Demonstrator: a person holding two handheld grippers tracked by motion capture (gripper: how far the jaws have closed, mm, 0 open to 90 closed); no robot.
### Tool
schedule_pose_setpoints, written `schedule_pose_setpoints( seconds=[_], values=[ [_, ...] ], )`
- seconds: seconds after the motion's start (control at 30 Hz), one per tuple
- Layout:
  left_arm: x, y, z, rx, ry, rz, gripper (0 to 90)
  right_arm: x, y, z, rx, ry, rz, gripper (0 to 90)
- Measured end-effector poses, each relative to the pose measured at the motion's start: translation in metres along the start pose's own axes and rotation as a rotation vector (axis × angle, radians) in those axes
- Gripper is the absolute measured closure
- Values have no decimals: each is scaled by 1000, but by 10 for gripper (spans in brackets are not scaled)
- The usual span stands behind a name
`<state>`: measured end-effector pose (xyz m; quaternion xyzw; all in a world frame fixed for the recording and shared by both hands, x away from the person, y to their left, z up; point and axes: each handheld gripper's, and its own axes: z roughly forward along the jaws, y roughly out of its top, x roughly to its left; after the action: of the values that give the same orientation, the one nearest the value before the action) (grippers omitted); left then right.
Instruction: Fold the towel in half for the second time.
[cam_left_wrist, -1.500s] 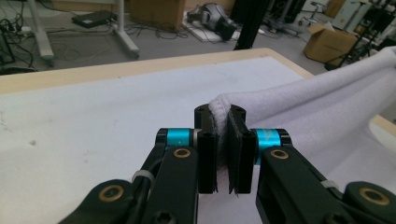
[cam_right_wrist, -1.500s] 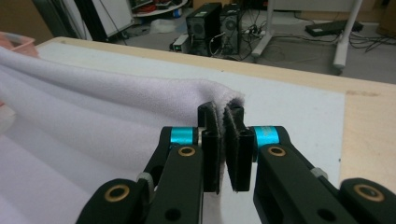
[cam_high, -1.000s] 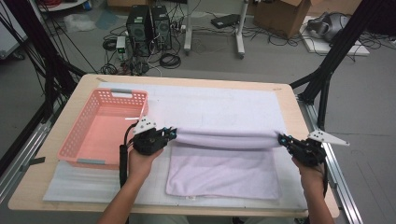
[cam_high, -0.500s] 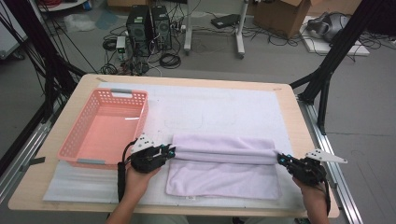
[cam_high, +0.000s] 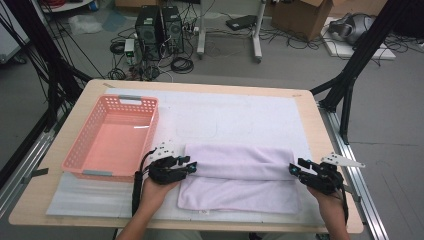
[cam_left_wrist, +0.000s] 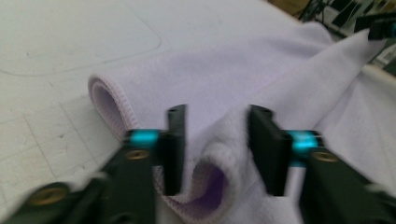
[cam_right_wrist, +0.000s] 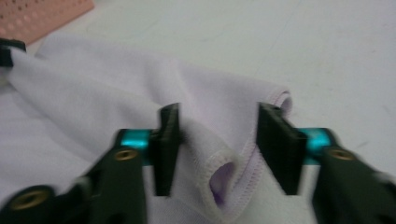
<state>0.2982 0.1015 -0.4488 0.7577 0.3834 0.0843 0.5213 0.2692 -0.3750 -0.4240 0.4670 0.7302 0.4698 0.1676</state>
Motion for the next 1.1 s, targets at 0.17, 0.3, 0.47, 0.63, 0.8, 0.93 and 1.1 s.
schedule_pose_setpoints(
  seconds=[0.17, 0.3, 0.47, 0.63, 0.8, 0.93, 1.1],
  values=[
    [-5, -2, -11, -25, -31, 6, 844, 1, -6, -9, 16, 54, -19, 845],
    [-11, -3, -28, -55, -62, 7, 843, 5, -13, -25, 2, 91, -25, 845],
    [-21, -11, -40, -59, -86, 13, 843, 14, -21, -39, -7, 118, -49, 845],
    [-30, -23, -48, -23, -114, 23, 834, 22, -31, -49, 23, 123, -60, 840],
    [-31, -19, -48, -63, -88, 17, 525, 18, -33, -52, 13, 111, -1, 622],
    [-21, -7, -44, -101, -44, 18, 485, 17, -16, -49, -57, 85, -26, 646],
    [-7, 5, -27, -99, -25, 4, 497, 16, -2, -5, 23, 21, -103, 671]
  ],
)
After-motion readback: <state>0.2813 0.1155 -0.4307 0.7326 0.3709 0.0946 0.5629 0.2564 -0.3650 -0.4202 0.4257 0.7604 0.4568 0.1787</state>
